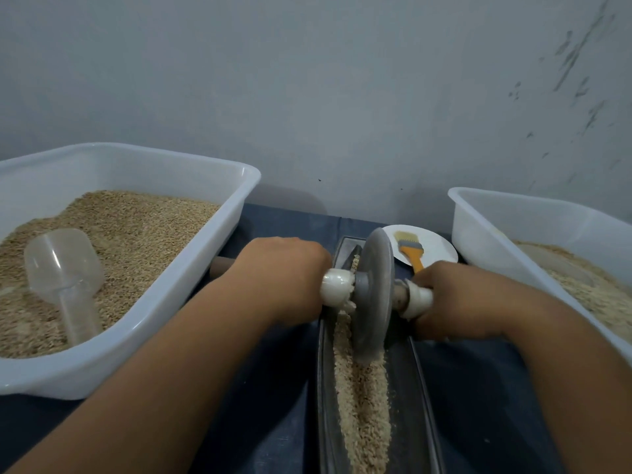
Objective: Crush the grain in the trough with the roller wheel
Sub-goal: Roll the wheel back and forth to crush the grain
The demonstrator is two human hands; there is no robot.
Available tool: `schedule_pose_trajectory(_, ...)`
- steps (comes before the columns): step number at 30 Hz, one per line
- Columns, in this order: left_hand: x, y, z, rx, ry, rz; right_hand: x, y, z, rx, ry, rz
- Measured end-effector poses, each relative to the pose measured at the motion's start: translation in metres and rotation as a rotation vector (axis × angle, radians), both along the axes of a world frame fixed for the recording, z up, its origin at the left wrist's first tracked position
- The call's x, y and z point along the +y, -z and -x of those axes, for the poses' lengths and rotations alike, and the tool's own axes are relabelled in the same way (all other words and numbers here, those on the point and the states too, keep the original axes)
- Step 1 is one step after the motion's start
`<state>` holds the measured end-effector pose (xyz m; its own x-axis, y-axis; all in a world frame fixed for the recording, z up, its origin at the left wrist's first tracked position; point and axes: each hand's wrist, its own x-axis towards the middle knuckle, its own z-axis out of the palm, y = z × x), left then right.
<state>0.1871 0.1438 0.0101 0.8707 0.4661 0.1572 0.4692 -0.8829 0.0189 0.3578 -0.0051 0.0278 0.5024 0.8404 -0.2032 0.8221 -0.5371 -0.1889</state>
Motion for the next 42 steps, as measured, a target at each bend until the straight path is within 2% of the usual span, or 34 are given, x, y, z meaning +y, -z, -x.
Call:
schedule_pose_trajectory(1,0.000,0.000,0.000,0.014,0.010,0.007,-0.002,-0.001,0.000,0.058,-0.001,0.040)
schedule_pose_trajectory(2,0.000,0.001,0.000,0.005,0.012,0.000,-0.003,0.000,0.000,0.034,-0.004,0.028)
schedule_pose_trajectory(5,0.002,0.005,-0.003,-0.097,-0.022,-0.057,0.003,0.009,0.001,-0.305,-0.004,-0.168)
schedule_pose_trajectory(7,0.003,0.009,-0.004,-0.153,-0.050,-0.087,0.007,0.014,0.002,-0.445,-0.013,-0.267)
schedule_pose_trajectory(16,-0.013,0.011,-0.001,-0.199,-0.048,-0.214,-0.006,0.036,0.005,-0.273,0.090,-0.223)
schedule_pose_trajectory(20,-0.031,0.012,0.015,-0.159,-0.079,-0.199,-0.021,0.030,0.026,-0.353,0.083,-0.200)
schedule_pose_trajectory(25,-0.058,0.015,0.058,-0.088,-0.088,-0.081,-0.063,0.018,0.066,-0.403,-0.048,-0.194)
schedule_pose_trajectory(30,-0.074,0.017,0.099,-0.239,0.003,-0.197,-0.104,0.016,0.082,-0.311,-0.029,-0.187)
schedule_pose_trajectory(32,-0.068,0.015,0.105,-0.273,0.046,-0.242,-0.103,0.020,0.082,-0.321,0.000,-0.206)
schedule_pose_trajectory(34,-0.064,0.014,0.102,-0.232,0.030,-0.194,-0.091,0.022,0.079,-0.353,0.026,-0.220)
schedule_pose_trajectory(37,-0.057,0.013,0.085,-0.227,-0.068,-0.199,-0.070,0.020,0.073,-0.362,0.063,-0.207)
schedule_pose_trajectory(40,-0.056,0.011,0.080,-0.224,-0.117,-0.189,-0.065,0.017,0.071,-0.379,0.049,-0.207)
schedule_pose_trajectory(42,-0.060,0.018,0.091,-0.265,-0.079,-0.173,-0.073,0.016,0.077,-0.413,0.016,-0.210)
